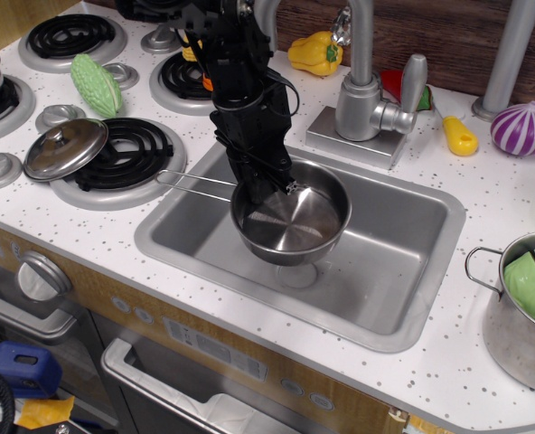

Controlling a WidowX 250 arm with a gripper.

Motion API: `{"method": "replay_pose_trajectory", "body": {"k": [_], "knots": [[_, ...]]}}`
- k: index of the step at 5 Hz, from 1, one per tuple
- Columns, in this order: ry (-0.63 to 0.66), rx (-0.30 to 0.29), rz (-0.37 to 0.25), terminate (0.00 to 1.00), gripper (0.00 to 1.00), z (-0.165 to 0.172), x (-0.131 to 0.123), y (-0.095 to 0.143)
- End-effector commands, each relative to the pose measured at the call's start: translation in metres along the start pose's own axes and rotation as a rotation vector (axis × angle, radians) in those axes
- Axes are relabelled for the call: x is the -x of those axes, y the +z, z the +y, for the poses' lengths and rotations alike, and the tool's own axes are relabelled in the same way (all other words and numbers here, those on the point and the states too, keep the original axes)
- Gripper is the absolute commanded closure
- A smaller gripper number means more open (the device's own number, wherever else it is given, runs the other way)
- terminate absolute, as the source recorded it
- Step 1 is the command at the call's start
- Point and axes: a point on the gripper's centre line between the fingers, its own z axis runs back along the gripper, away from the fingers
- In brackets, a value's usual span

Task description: Put pan in sink

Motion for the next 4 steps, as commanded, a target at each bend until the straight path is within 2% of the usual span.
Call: {"method": "replay_pose_trajectory", "body": {"k": [1, 2, 3, 4], "knots": [[-0.045, -0.023, -0.145, 0.00, 0.00, 0.0019, -0.0128, -0.0078], [-0.030, 0.022, -0.216, 0.00, 0.00, -0.0019, -0.0173, -0.0134], [-0.030, 0.022, -0.216, 0.00, 0.00, -0.0019, -0.0173, -0.0134], [-0.030, 0.022, -0.216, 1.00, 0.00, -0.0019, -0.0173, -0.0134]]}}
